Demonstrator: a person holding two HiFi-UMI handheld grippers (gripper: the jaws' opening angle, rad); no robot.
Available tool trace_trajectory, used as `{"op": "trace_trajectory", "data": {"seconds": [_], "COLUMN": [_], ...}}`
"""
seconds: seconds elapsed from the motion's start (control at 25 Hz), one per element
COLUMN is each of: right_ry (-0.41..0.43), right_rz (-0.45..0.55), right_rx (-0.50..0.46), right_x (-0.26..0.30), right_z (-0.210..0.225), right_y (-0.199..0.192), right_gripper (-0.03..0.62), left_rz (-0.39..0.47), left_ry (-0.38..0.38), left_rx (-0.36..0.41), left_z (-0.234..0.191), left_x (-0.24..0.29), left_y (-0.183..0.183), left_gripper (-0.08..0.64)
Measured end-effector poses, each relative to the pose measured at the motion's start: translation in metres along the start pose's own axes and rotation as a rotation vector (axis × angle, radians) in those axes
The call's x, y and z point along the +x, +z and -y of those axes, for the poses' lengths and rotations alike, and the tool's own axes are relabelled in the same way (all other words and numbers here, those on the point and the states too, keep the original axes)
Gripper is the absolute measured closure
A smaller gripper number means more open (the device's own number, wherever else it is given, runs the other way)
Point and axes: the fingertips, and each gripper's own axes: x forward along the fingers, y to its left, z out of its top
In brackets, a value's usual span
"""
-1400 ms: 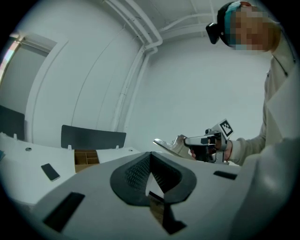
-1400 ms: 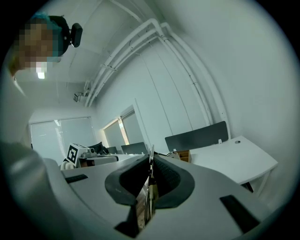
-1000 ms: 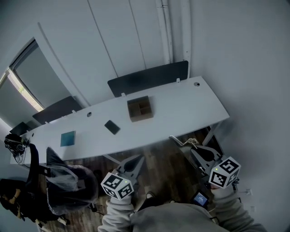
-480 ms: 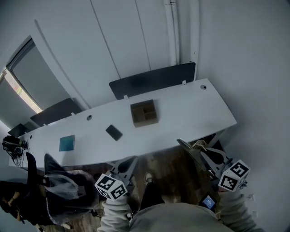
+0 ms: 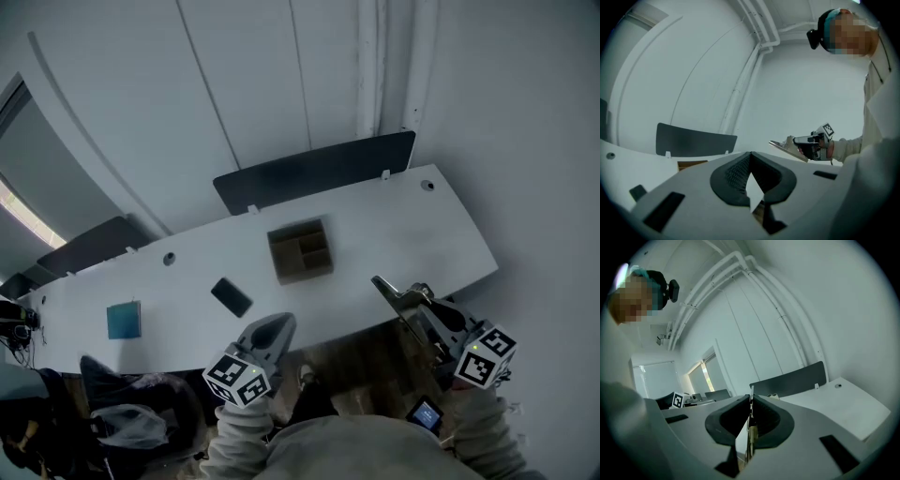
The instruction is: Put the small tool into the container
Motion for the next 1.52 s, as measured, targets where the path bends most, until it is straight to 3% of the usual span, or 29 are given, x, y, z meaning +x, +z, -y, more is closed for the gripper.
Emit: {"op": "trace_trajectory", "data": {"seconds": [0.12,0.2,0.4,0.56,0.8,1.04,1.28,1.52], "right_ry": [0.002,0.002,-0.019,-0.041,-0.056,-0.001,0.048,0.124], "right_rz": [-0.013,-0.012,-0.061,-0.069,-0.077,-0.117,-0.173,-0.149], "right_rx": [-0.029,-0.032,-0.081,-0.078,-0.107,-0.121,-0.129,-0.120], "right_x": [0.048,0.079,0.149,0.188,0.238,0.261,0.290,0.317], "right_z": [-0.004,-0.005,-0.004,-0.002,0.003,-0.004,-0.004,-0.013], "right_y": [0.016,0.027,0.039,0.053,0.067,0.064,0.061,0.062], "right_gripper": [0.552,0.552,0.552,0.552,0.552,0.552,0.552,0.552], "left_rz": [0.019,0.017,0.048,0.059,0.038,0.050,0.031,0.029], "left_ry": [0.054,0.050,0.105,0.068,0.024,0.003,0.041,0.094], "left_rx": [0.008,0.014,0.117,0.123,0.086,0.079,0.099,0.078], "left_z": [-0.051,-0.079,-0.146,-0.181,-0.212,-0.214,-0.220,-0.239], "left_x": [0.005,0.010,0.020,0.025,0.034,0.031,0.033,0.036], "left_y": [0.021,0.032,0.064,0.085,0.080,0.084,0.097,0.106], "left_gripper": [0.558,0.558,0.558,0.558,0.558,0.558,0.558,0.558]}}
